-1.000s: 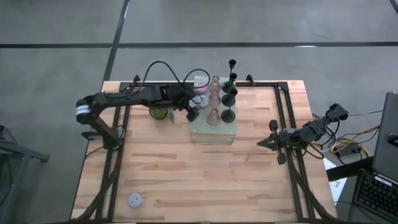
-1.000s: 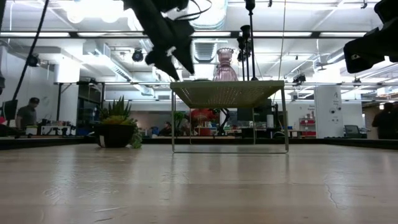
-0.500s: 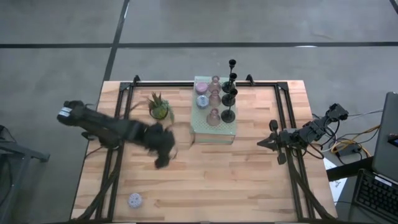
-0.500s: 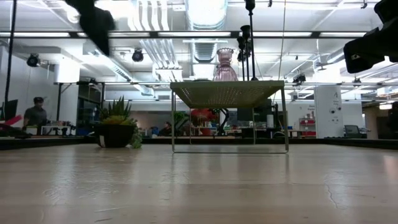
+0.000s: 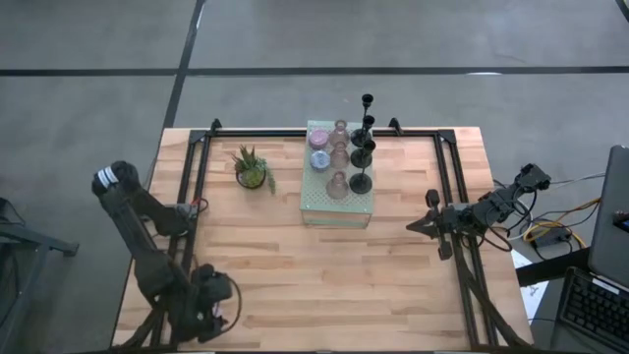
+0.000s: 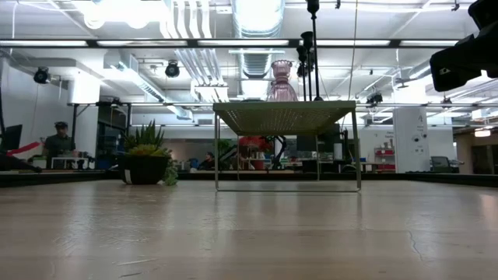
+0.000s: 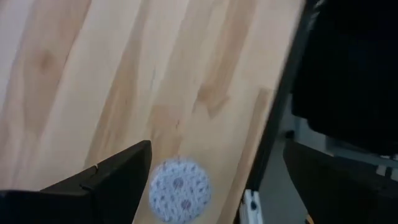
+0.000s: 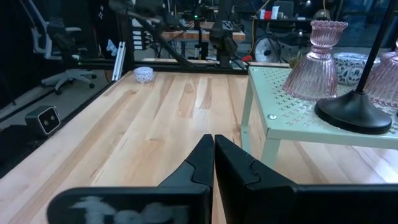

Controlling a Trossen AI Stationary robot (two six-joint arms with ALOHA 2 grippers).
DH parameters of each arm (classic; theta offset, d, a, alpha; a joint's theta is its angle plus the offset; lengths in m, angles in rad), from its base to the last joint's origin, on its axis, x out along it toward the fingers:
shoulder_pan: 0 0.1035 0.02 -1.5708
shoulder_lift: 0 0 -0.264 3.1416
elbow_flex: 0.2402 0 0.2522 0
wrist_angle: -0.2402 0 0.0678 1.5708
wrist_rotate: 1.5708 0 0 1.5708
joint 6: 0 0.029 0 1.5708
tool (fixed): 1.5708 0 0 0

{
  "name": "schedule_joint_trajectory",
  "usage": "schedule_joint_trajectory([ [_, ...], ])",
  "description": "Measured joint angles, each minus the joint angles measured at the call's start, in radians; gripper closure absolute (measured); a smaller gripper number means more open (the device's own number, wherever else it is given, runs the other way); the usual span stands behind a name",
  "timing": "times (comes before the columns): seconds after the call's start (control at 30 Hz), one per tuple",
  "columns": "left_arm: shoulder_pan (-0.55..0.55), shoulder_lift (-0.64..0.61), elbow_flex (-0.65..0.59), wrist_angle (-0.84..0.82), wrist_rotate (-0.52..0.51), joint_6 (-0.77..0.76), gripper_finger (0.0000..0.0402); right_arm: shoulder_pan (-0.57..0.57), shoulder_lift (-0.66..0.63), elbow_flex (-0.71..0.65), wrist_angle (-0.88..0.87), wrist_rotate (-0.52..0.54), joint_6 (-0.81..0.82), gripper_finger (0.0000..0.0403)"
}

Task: Pick & Place candle stick holders
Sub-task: Put the red scented candle on the shelf

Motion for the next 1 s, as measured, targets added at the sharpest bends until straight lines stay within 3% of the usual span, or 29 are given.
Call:
schedule_joint_trajectory([
  [0.5,-0.069,0.06,-0.145,0.089,0.135,-0.277,0.0035,0.0,0.0,0.0,0.0,0.0,-0.001,0.0394],
  [1.0,-0.103,0.122,-0.212,0.213,0.187,-0.352,0.0035,0.0,0.0,0.0,0.0,0.0,0.001,0.0394],
])
